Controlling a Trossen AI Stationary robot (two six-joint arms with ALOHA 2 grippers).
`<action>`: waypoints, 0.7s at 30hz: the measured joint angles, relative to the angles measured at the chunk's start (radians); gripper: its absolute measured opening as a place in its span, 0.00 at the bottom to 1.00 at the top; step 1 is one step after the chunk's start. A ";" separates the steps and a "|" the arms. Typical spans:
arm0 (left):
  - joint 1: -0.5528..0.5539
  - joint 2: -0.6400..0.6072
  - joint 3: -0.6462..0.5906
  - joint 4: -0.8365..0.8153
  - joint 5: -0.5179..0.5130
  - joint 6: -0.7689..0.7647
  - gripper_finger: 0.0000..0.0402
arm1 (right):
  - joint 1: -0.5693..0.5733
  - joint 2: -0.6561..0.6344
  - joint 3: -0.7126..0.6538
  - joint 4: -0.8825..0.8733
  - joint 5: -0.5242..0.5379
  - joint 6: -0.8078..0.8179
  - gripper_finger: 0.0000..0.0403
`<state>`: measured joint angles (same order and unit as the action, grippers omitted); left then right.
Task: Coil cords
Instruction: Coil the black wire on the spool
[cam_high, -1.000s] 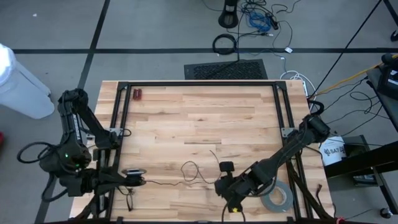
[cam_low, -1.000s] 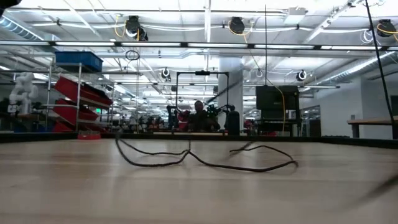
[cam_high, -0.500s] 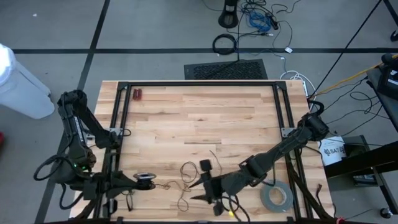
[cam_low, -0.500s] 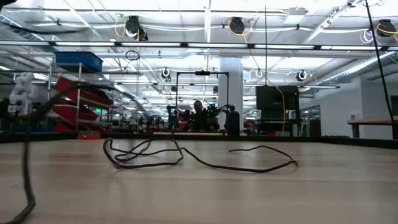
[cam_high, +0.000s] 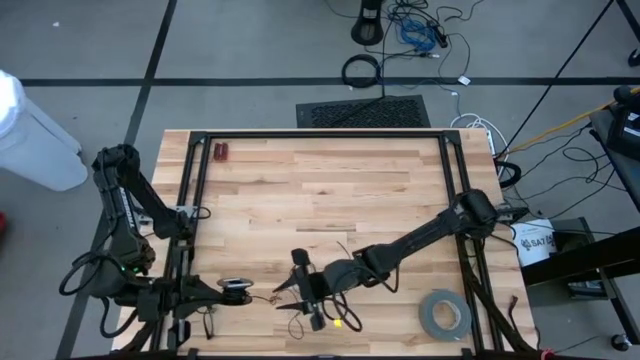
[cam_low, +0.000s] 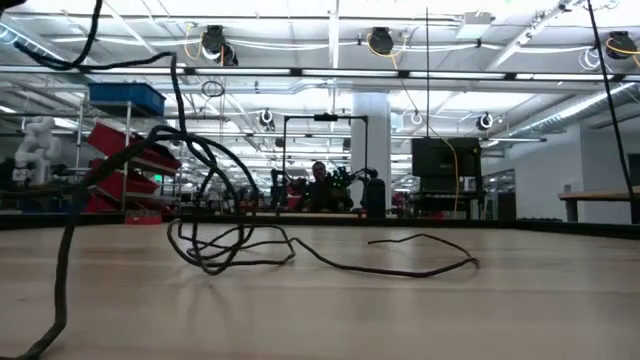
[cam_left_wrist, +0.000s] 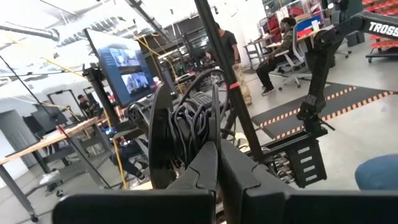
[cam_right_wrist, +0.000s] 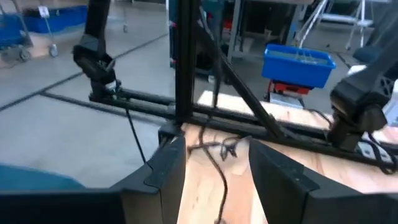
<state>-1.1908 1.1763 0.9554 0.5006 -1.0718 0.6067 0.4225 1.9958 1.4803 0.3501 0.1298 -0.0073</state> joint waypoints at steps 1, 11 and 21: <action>0.000 0.000 0.000 -0.006 0.000 -0.001 0.01 | 0.000 0.006 0.000 0.019 -0.001 -0.001 0.40; 0.000 0.000 0.000 -0.042 0.000 -0.027 0.01 | 0.002 0.032 0.000 0.098 -0.003 -0.013 0.35; -0.014 0.000 0.000 -0.048 -0.001 -0.027 0.01 | 0.002 0.019 0.000 0.021 0.002 0.002 0.02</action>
<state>-1.2052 1.1763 0.9554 0.4523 -1.0725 0.5797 0.4240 2.0144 1.4803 0.3709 0.1318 -0.0049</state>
